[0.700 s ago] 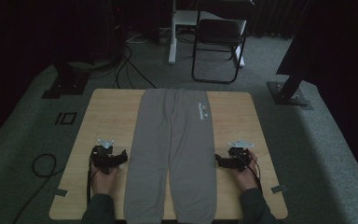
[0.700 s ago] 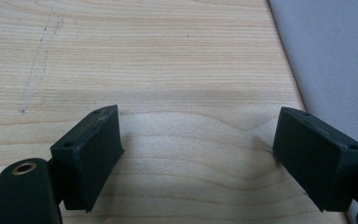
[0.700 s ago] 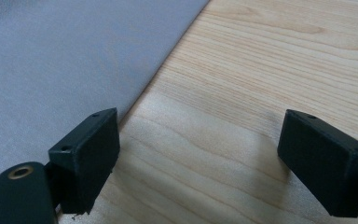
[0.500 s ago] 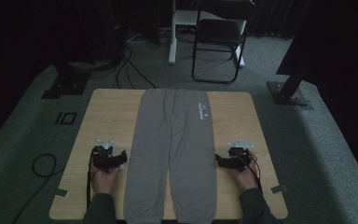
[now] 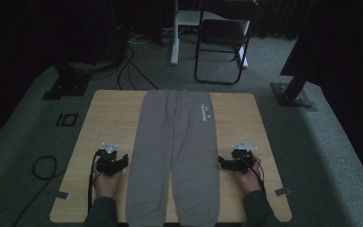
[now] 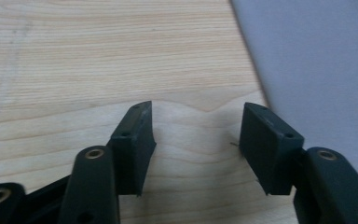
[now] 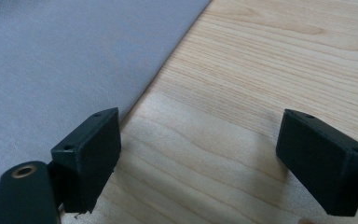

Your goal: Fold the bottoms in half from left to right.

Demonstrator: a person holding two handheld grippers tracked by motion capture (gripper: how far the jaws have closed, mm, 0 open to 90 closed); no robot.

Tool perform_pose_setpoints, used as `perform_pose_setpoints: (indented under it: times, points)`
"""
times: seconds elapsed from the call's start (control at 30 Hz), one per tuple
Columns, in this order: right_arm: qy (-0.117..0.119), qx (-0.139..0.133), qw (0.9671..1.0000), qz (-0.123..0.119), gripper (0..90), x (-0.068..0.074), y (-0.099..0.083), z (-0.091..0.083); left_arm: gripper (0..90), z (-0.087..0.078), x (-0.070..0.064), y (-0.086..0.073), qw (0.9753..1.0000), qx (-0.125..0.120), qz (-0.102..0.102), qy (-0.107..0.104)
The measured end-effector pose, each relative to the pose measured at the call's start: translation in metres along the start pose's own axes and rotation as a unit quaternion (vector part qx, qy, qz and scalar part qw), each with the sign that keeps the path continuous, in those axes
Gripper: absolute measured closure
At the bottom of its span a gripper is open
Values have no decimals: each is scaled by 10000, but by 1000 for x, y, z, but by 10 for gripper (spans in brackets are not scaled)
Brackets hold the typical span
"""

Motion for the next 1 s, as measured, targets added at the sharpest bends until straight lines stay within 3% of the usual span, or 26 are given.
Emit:
perform_pose_setpoints:
  times: [0.27, 0.47, 0.7, 0.87, 1.0]
  points:
    - [1, 1, 10000, 0, 142, 0, 0, 0, 464, -1, -14, 4, 9995, -89, 143, -254]
    - [-1, 3, 10000, -2, 142, 0, 0, 0, 457, 0, -21, 9, 9989, -204, 29, -429]
    - [-1, -1, 10000, -3, 151, 0, 0, 0, 441, 8, -32, 13, 9987, -141, 138, -462]
    - [19, -64, 10000, -72, 357, 9, 0, -5, 466, 7, -33, 12, 9988, -157, 244, -388]
    - [144, -218, 9994, -230, 367, 19, 2, -8, 516, 6, -34, 10, 9988, -149, 370, -269]
Point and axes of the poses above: each handheld gripper's, and its own axes: z roughly forward along the jaws, y roughly out of its top, x roughly to its left, the point moved 7 cm from there along z, roughly forward along the jaws, and after that the axes turned 12 degrees about z, right-handed, at the moved point
